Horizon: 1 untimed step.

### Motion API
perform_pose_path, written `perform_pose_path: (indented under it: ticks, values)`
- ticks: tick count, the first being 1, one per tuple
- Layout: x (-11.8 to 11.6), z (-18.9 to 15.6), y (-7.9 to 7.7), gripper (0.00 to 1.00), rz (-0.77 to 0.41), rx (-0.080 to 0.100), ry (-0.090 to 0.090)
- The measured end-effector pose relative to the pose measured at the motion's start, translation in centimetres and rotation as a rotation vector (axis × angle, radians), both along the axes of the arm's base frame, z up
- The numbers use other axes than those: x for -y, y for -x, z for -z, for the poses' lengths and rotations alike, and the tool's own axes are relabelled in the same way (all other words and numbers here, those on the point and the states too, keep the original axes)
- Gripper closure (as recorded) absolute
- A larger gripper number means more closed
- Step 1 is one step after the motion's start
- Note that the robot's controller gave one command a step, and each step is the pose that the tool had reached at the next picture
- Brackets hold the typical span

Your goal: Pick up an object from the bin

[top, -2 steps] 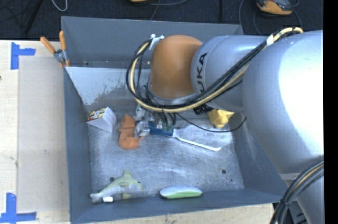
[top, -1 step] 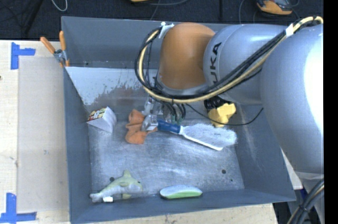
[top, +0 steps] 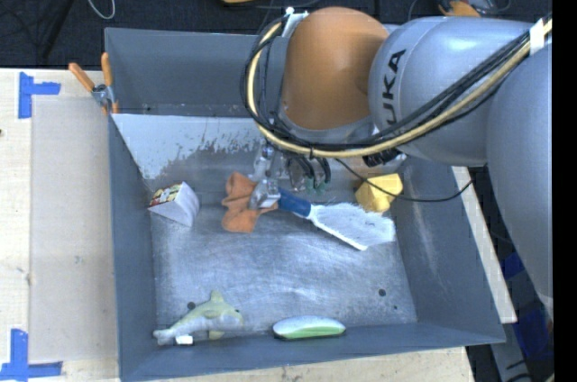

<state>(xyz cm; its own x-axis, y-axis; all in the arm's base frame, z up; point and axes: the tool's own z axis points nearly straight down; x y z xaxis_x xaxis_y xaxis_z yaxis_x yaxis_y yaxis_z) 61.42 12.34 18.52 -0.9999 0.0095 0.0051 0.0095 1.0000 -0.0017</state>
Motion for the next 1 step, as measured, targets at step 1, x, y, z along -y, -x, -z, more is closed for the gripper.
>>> perform_pose_path:
  ticks: [1]
  values:
    - [-0.29, -4.95, -0.18, 1.00, -0.021, 0.009, -0.003]
